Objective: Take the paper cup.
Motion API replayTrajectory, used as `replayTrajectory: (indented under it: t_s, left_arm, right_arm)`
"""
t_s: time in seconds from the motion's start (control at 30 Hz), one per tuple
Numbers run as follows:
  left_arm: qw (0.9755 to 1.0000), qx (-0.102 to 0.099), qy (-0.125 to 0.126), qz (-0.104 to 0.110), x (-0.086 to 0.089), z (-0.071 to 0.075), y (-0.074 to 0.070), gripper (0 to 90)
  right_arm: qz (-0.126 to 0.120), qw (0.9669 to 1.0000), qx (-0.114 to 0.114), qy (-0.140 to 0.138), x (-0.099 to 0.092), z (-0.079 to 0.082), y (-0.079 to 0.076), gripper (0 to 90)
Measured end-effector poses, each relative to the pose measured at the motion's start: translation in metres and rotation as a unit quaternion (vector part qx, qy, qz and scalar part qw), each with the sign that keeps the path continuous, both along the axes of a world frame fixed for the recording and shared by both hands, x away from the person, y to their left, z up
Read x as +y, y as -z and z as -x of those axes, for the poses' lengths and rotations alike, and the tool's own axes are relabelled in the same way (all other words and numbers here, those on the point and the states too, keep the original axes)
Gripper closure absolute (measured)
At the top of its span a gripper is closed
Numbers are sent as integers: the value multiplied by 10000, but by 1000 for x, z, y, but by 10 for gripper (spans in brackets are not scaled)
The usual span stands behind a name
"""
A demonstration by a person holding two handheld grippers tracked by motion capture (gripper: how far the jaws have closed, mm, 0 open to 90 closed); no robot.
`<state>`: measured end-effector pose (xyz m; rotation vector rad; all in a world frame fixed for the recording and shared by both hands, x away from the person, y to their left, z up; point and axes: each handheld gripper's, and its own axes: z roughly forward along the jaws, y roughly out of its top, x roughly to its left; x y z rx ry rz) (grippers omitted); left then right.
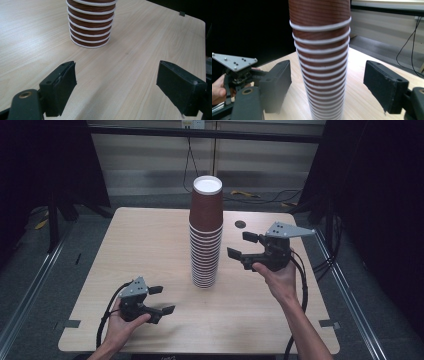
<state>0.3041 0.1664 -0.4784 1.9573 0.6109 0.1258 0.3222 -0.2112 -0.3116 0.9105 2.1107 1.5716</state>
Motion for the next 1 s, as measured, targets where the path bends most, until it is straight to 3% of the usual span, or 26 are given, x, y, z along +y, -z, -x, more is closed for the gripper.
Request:
replayTrajectory:
  t_s: [0.13, 0.3, 0.47, 0.7, 1.0]
  left_arm:
    - [10000, -10, -2, -19, 0, 0, 0, 159]
    - [10000, -11, -9, -11, 0, 0, 0, 159]
    - [10000, -8, -6, 4, 0, 1, 0, 159]
    - [10000, -13, 16, 2, -1, 1, 0, 159]
    - [10000, -18, -11, 10, 0, 1, 0, 159]
  right_arm:
    - [-113, 9998, 5, -190, 2, -5, -11, 241]
    - [-161, 9997, -134, -161, 6, -9, -25, 216]
    - [-88, 9993, -211, -281, 12, -15, -41, 162]
    - [1, 9986, -229, -474, 21, -22, -57, 157]
    - [89, 9983, -170, -556, 33, -36, -70, 141]
